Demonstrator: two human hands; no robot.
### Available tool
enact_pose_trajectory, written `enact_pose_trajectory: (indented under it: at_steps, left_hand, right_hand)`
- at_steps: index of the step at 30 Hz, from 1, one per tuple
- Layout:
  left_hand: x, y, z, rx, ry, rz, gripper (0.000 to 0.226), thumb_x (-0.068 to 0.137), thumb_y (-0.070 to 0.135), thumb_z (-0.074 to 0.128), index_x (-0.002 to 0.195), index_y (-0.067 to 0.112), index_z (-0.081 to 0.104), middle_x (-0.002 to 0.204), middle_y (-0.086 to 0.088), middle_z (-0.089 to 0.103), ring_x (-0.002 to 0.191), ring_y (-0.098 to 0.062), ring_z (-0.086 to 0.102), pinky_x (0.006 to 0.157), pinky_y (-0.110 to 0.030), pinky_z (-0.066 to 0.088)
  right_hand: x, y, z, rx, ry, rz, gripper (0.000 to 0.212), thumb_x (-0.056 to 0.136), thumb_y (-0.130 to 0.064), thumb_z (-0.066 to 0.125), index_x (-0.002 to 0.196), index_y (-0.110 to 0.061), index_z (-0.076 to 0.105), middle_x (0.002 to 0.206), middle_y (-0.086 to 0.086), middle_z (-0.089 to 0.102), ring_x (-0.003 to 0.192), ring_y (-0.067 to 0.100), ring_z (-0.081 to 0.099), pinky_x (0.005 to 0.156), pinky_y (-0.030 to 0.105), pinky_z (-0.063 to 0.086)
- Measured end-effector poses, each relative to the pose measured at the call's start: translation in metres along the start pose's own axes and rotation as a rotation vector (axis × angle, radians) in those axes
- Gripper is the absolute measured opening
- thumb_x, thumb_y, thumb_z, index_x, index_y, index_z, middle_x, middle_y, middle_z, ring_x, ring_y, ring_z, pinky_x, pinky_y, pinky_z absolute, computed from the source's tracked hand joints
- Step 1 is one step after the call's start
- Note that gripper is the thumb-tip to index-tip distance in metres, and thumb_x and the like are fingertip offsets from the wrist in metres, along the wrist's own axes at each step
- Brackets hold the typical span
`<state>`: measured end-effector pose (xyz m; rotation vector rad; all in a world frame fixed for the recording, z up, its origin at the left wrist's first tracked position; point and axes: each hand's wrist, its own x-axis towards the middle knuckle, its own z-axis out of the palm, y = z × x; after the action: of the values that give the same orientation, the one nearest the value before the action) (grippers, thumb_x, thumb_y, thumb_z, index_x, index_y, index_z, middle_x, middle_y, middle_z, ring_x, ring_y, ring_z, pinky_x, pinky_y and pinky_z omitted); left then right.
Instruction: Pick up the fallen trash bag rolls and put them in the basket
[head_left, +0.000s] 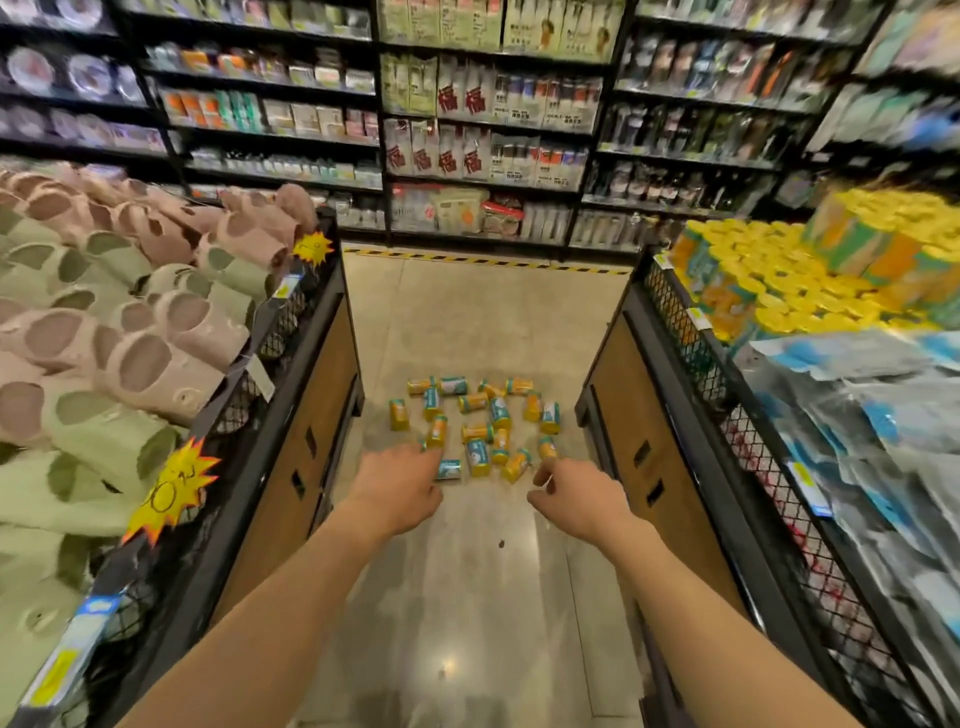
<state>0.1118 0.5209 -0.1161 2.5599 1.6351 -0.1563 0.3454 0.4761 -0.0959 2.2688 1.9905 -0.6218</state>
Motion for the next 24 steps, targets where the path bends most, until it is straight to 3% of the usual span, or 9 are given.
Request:
enact_pose_trajectory:
  at_steps: [5,16,19,24]
  left_hand:
    - [0.080,-0.012,-0.004,-0.042,-0.050,0.030,0.034,0.093,0.043,0.043,0.118,0.022,0.051,0.118,-0.005,0.061,0.108,-0.028,0.061,0.082,-0.041,0.052]
    - [0.252,-0.008,-0.001,-0.051,-0.122,0.019,0.038,0.093,0.041,0.046,0.124,0.019,0.049,0.118,-0.006,0.060,0.107,-0.028,0.061,0.079,-0.038,0.051]
    - [0.301,0.000,-0.005,-0.077,-0.146,-0.023,0.031,0.092,0.040,0.046,0.114,0.019,0.051,0.115,-0.005,0.061,0.105,-0.029,0.061,0.078,-0.037,0.049]
    - [0.376,0.022,-0.010,-0.117,-0.186,-0.088,0.033,0.093,0.042,0.046,0.119,0.022,0.050,0.120,-0.004,0.061,0.111,-0.028,0.060,0.081,-0.037,0.047]
  right_hand:
    - [0.060,0.005,-0.032,0.010,-0.004,0.058,0.038,0.093,-0.045,0.056,0.125,-0.027,0.061,0.116,-0.001,0.067,0.104,0.022,0.064,0.084,0.036,0.053]
    - [0.226,0.070,-0.064,0.118,-0.084,0.125,0.036,0.090,-0.050,0.055,0.120,-0.030,0.061,0.116,-0.001,0.067,0.104,0.021,0.064,0.087,0.041,0.056]
    - [0.273,0.096,-0.073,0.216,-0.081,0.144,0.037,0.091,-0.048,0.059,0.122,-0.027,0.062,0.116,-0.001,0.068,0.104,0.021,0.064,0.085,0.037,0.055]
    - [0.341,0.133,-0.089,0.369,-0.122,0.189,0.040,0.092,-0.047,0.064,0.124,-0.025,0.062,0.119,0.001,0.066,0.105,0.022,0.064,0.085,0.036,0.054]
